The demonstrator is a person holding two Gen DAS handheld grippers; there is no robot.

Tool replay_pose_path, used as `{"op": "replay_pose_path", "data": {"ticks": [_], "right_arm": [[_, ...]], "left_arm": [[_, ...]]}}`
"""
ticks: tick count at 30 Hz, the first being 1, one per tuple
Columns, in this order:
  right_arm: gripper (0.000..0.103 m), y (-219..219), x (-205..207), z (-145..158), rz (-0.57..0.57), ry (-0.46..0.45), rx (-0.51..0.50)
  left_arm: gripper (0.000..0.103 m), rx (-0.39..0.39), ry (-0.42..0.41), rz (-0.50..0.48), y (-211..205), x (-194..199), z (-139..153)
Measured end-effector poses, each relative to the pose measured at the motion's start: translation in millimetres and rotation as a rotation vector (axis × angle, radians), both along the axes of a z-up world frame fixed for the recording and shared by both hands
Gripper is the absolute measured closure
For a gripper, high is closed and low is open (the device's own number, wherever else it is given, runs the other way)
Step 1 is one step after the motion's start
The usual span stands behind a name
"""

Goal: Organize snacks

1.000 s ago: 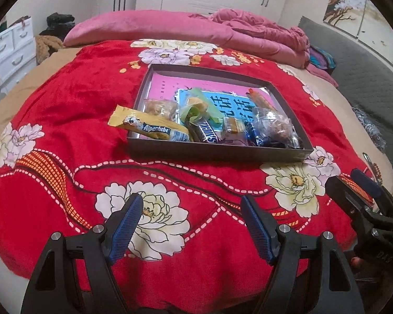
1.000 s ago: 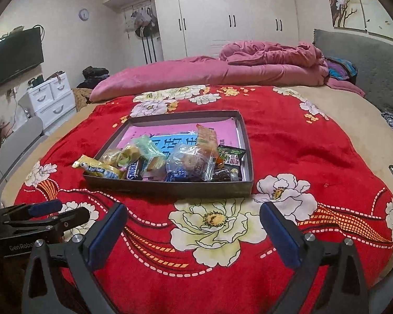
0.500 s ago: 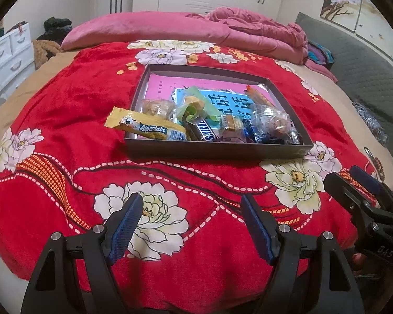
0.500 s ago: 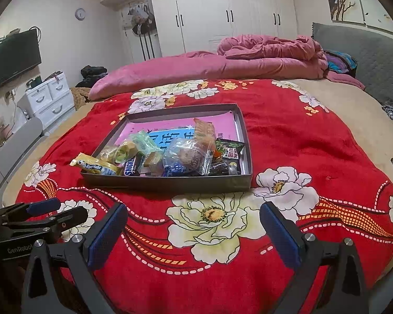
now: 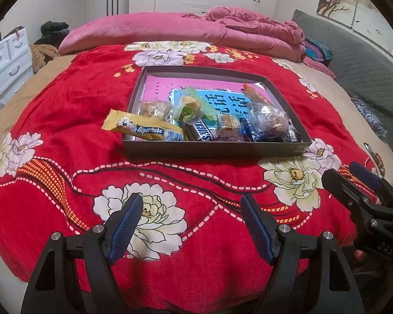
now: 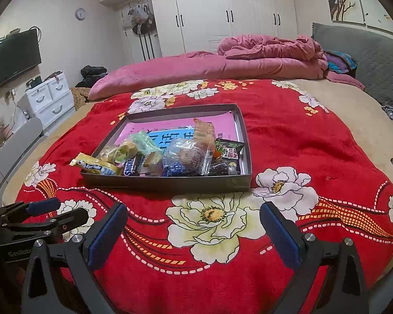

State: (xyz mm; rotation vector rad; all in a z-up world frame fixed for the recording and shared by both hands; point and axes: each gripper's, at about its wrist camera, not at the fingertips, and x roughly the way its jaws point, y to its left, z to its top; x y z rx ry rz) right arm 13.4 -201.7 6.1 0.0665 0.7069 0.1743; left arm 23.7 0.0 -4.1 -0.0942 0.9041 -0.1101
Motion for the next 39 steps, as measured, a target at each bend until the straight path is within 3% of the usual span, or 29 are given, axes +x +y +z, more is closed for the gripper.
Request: {"op": "replay_pose_path", "data": {"ticks": [30, 39], "right_arm": [[0.001, -13.2, 5.5, -0.1, -0.057, 0.001, 0.014], [0.001, -47.1, 25.3, 9.0, -0.166, -0.028, 0.045]], "left_arm": [[0.025, 0.024, -0.015, 0.000, 0.3, 1.2, 2.4], [0.025, -0.047, -0.026, 0.050, 19.4, 11.2, 6.6]]}}
